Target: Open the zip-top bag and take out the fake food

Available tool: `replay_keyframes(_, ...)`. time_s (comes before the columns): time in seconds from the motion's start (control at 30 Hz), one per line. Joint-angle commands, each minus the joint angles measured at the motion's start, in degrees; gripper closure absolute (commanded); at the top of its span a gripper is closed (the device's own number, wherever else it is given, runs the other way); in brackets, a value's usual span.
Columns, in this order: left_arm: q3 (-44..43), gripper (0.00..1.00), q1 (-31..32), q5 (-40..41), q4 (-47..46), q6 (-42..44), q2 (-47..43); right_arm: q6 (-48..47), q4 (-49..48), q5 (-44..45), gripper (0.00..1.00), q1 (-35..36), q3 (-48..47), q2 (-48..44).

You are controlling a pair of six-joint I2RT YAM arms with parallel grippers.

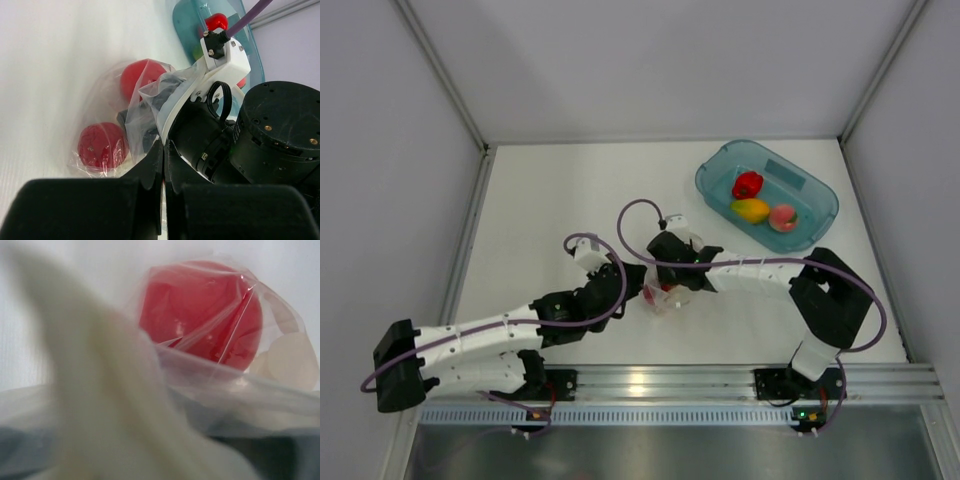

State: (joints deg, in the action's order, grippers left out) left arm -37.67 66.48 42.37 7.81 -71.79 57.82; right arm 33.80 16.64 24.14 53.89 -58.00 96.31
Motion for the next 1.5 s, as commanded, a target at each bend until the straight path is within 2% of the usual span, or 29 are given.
replay_keyframes(0.0,0.4,1.0,0.23,1.84,-0.52,0.95,0.45,2.32,0.32,1.25,0.51,0.07,0.52,0.63)
replay_keyframes(0.33,0.23,1.0,0.23,1.58,-0.61,0.69,1.77,3.11,-0.3,-0.06,0.36,0.25,1.48,3.62)
replay_keyframes(0.4,0.23,1.0,0.23,1.75,-0.61,0.6,1.94,3.2,-0.47,-0.06,0.41,0.25,1.66,3.27)
replay_keyframes(0.53,0.23,1.0,0.23,1.75,-0.61,0.6,2.21,3.2,-1.44,-0.23,0.58,0.25,2.71,1.78)
replay_keyframes(0.7,0.14,1.0,0.23,1.84,-0.61,0.86,2.3,2.06,-1.7,-0.06,0.67,0.69,2.28,-1.39)
replay_keyframes(1.13,-0.3,1.0,0.23,1.75,-0.69,2.44,1.86,-4.18,-5.13,0.64,0.69,2.45,1.39,-9.82)
replay_keyframes(1.47,-0.39,1.0,0.23,3.77,-0.17,4.64,1.5,-7.17,-4.43,-3.75,0.69,4.12,0.16,-18.7)
